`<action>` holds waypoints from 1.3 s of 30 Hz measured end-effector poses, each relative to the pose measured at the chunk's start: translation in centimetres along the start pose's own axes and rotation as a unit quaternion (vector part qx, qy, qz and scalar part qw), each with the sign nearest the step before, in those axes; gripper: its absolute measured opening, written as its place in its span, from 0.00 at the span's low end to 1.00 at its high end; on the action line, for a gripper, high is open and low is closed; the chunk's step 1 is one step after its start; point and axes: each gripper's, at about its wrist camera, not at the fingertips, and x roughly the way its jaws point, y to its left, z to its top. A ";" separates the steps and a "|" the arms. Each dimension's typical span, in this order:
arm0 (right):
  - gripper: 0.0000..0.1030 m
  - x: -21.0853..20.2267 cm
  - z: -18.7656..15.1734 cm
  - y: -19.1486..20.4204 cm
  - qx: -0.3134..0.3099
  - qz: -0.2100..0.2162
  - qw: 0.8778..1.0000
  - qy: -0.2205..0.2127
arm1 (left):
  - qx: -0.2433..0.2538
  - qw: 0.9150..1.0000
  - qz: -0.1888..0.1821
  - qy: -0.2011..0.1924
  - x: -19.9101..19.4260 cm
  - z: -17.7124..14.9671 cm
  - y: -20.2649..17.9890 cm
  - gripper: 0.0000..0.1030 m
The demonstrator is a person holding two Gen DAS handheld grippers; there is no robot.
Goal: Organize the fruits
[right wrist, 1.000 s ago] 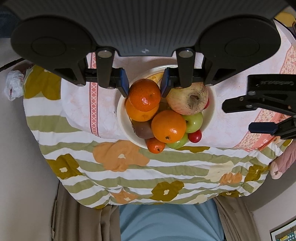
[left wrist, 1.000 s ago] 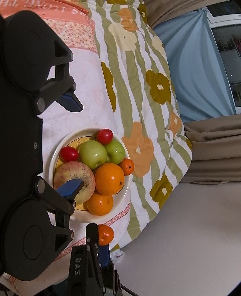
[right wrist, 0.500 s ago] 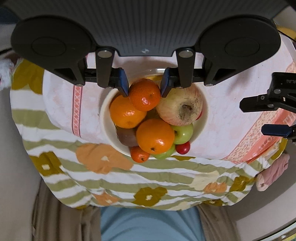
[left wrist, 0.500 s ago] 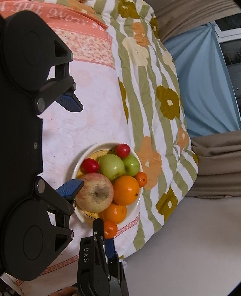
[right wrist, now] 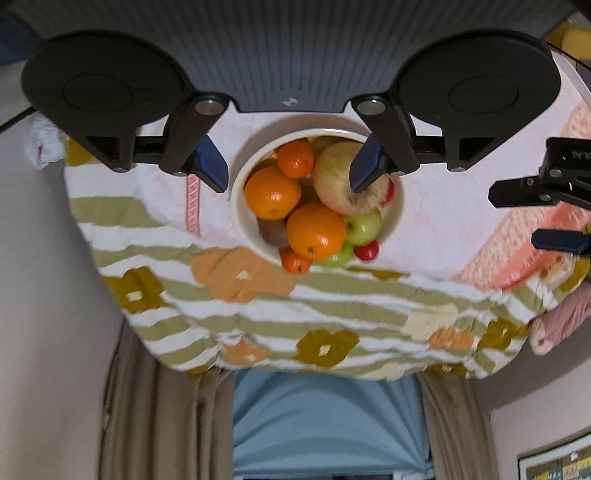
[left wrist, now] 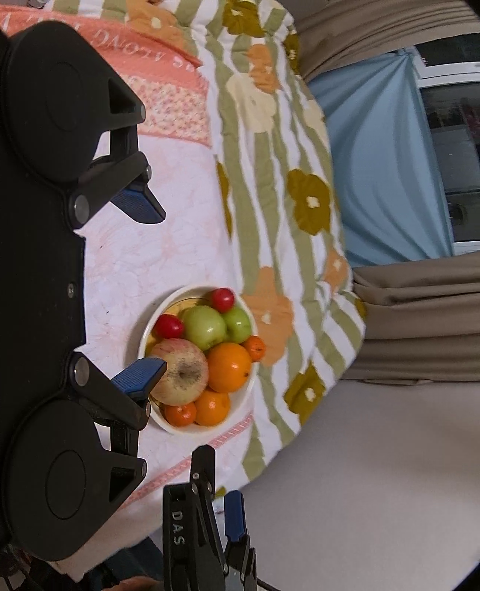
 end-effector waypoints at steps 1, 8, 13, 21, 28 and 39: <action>0.87 -1.0 0.3 0.3 0.005 -0.005 1.000 -0.006 | -0.001 1.000 0.000 -0.008 -0.9 0.1 0.2 0.81; 1.00 -8.9 1.8 3.9 0.025 -0.045 0.996 -0.068 | -0.015 0.998 0.008 -0.054 -7.0 -0.2 2.8 0.81; 1.00 -13.5 1.5 7.2 0.040 -0.062 0.993 -0.093 | -0.032 0.995 0.033 -0.090 -11.4 -1.0 4.7 0.95; 1.00 -16.6 -0.3 11.0 0.053 -0.075 0.993 -0.080 | -0.047 0.993 0.048 -0.102 -14.9 -2.5 6.6 1.00; 1.00 -17.2 -1.8 12.0 0.065 -0.087 0.992 -0.056 | -0.042 0.994 0.051 -0.089 -15.6 -3.9 6.4 1.00; 1.00 -17.4 -2.6 12.1 0.068 -0.094 0.992 -0.045 | -0.043 0.994 0.046 -0.087 -16.0 -4.6 6.2 1.00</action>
